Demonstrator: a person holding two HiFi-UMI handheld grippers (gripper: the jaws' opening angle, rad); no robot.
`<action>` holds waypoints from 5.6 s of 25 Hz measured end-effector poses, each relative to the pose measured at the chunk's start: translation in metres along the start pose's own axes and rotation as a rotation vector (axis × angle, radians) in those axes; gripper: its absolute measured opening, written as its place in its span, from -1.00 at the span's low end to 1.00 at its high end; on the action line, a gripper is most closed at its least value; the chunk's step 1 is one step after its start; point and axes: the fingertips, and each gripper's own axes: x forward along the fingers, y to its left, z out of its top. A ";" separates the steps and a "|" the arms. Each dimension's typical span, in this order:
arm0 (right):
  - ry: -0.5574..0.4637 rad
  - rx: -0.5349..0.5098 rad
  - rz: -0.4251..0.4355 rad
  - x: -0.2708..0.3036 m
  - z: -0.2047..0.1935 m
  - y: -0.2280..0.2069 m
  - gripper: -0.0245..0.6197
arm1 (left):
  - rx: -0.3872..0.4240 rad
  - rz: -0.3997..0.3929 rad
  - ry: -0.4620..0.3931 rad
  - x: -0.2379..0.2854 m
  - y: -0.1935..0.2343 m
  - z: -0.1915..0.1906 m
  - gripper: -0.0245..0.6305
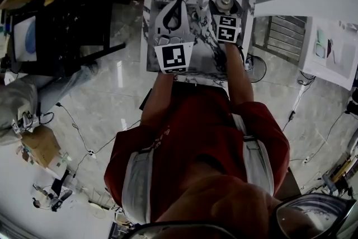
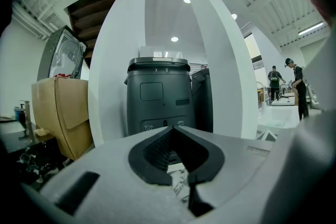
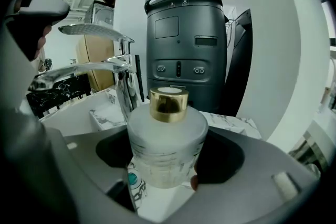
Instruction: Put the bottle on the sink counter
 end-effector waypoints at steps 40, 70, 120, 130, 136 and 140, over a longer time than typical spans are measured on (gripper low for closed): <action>0.022 -0.015 -0.073 0.038 -0.007 -0.011 0.14 | 0.003 -0.004 0.023 0.006 0.004 -0.011 -0.92; -0.020 0.055 -0.047 -0.048 0.000 -0.012 0.29 | 0.027 -0.017 -0.091 -0.036 -0.029 0.044 -0.92; -0.637 -0.035 -0.056 -0.288 0.188 -0.017 0.19 | 0.085 -0.069 -0.299 -0.075 -0.083 0.140 -0.92; -0.685 -0.045 -0.036 -0.292 0.200 -0.006 -0.04 | 0.088 -0.061 -0.297 -0.073 -0.075 0.141 -0.92; -0.706 -0.048 -0.052 -0.294 0.205 -0.005 -0.15 | 0.085 -0.060 -0.296 -0.070 -0.071 0.140 -0.92; -0.719 -0.045 -0.038 -0.294 0.206 -0.003 -0.21 | 0.085 -0.067 -0.297 -0.068 -0.071 0.138 -0.92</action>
